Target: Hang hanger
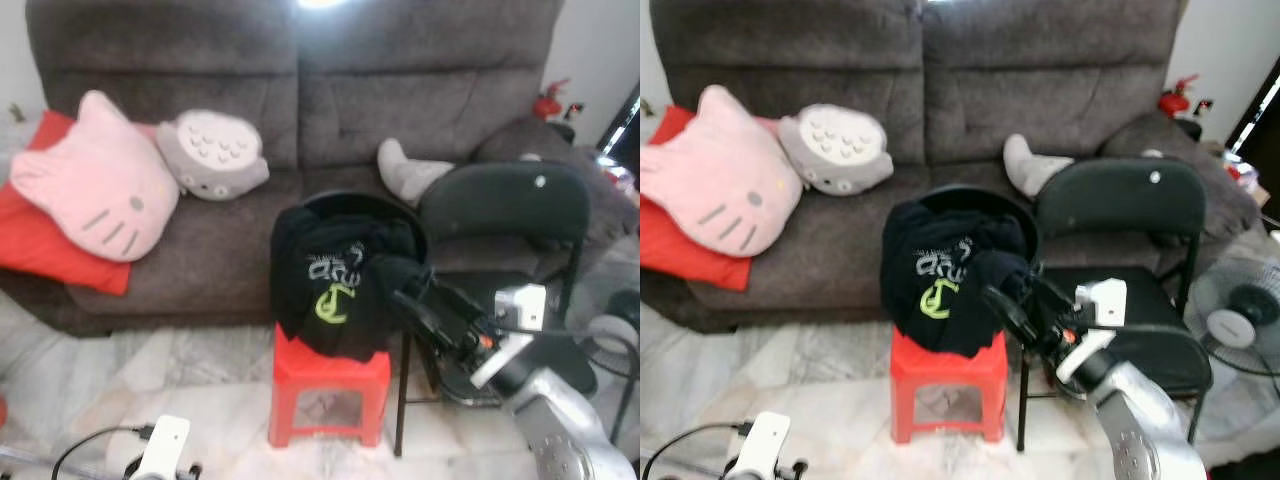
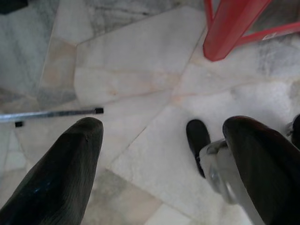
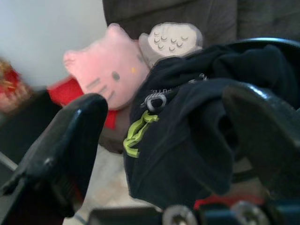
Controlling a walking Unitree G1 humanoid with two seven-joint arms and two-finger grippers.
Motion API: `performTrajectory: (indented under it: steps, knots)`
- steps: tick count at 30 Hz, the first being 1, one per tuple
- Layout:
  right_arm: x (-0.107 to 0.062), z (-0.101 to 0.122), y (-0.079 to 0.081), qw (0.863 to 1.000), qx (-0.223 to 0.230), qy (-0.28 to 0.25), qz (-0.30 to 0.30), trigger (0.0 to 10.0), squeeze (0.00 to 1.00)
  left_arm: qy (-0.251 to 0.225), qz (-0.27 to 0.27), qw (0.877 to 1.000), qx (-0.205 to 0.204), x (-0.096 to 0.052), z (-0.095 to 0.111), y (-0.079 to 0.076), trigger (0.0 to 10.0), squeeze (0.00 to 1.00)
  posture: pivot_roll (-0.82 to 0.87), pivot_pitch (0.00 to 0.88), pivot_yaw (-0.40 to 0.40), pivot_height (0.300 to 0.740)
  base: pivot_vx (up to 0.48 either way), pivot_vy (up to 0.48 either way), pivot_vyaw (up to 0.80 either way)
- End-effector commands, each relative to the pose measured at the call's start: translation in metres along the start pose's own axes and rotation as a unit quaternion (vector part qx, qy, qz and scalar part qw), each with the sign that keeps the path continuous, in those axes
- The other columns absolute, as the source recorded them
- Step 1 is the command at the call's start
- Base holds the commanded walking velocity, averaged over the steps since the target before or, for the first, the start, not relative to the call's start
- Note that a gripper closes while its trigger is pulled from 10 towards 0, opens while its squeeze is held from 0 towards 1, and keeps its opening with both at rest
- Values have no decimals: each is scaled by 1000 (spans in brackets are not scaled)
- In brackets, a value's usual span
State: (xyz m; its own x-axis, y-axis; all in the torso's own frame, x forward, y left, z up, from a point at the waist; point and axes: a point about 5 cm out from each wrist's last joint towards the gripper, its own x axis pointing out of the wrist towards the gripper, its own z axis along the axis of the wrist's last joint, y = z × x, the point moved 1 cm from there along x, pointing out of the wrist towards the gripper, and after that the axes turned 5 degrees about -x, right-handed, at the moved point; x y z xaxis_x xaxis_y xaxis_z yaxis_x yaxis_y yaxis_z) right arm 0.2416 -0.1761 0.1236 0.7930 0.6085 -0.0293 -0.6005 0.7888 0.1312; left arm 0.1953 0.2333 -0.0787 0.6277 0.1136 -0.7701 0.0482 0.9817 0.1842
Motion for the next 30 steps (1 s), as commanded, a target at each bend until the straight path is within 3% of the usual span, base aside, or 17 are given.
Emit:
performTrajectory:
  steps: [1, 5, 6, 7, 8, 9, 10, 14, 16, 17, 20, 21, 22, 23, 24, 25, 30]
  knots:
    - [-10, 3, 13, 987, -139, 73, 45, 10000, 0, 10, -3, 1000, 9, 0, -3, 1, 10000, 0, -50, 0, -11, 740, 0, 0, 0]
    - [-17, 2, 4, 953, -265, 142, 43, 10000, 0, 10, -4, 1000, 9, 0, -2, 1, 10000, 0, -52, 0, -10, 740, 0, 0, 0]
    - [-18, -2, -3, 927, -326, 178, 46, 10000, 0, 10, -4, 1000, 9, 0, -2, 0, 10000, 0, -58, 0, -9, 740, 0, 0, 0]
    - [-21, -8, -13, 881, -408, 233, 58, 10000, 0, 10, -5, 1000, 8, 0, -2, 0, 10000, 0, -57, 0, -10, 740, 0, 0, 0]
    - [-21, -8, -13, 881, -408, 233, 58, 10000, 0, 10, -5, 1000, 8, 0, -2, 0, 10000, 0, -57, 0, -10, 740, 0, 0, 0]
    - [-21, -10, -22, 862, -439, 248, 48, 10000, 0, 11, -5, 1000, 7, 0, -2, 0, 10000, 0, -56, 0, -11, 740, 0, 0, 0]
    - [-20, -9, -26, 859, -448, 247, 37, 10000, 0, 11, -5, 1000, 7, 0, -2, -1, 10000, 0, -53, 0, -13, 740, 0, 0, 0]
    - [-18, -11, -36, 798, -534, 274, 51, 10000, 0, 10, -4, 1000, 3, 0, -2, -1, 10000, 0, -51, 0, -17, 740, 0, 0, 0]
    - [-18, -11, -38, 789, -546, 276, 51, 10000, 0, 10, -3, 1000, 2, 0, -2, -1, 10000, 0, -50, 0, -19, 740, 0, 0, 0]
    - [-15, -8, -45, 761, -584, 278, 49, 10000, 0, 10, -2, 1000, 0, 0, -2, -1, 10000, 0, -48, 0, -20, 740, 0, 0, 0]
    - [-14, -6, -48, 748, -601, 278, 52, 10000, 0, 10, -2, 1000, 0, 0, -2, -1, 10000, 0, -46, 0, -21, 740, 0, 0, 0]
    - [-11, -1, -48, 724, -632, 270, 58, 10000, 0, 9, 0, 1000, -3, 0, -2, -1, 10000, 0, -45, 0, -22, 740, 0, 0, 0]
    - [-10, 0, -48, 717, -640, 268, 60, 10000, 0, 9, 0, 1000, -3, 0, -2, -1, 10000, 0, -46, 0, -22, 740, 0, 0, 0]
    - [-10, 0, -51, 691, -667, 269, 69, 10000, 0, 9, 1, 1000, -4, 0, -2, -1, 10000, 0, -48, 0, -21, 740, 0, 0, 0]
    - [-10, 0, -51, 691, -667, 269, 69, 10000, 0, 9, 1, 1000, -4, 0, -2, -1, 10000, 0, -48, 0, -21, 740, 0, 0, 0]
    - [-10, -1, -58, 671, -687, 271, 67, 10000, 0, 9, 1, 1000, -3, 0, -2, -1, 10000, 0, -48, 0, -22, 740, 0, 0, 0]
    - [-6, 10, -83, 656, -706, 262, -35, 10000, 0, 7, 0, 1000, -5, 0, -2, -2, 10000, 0, -44, 0, -20, 740, 0, 0, 0]
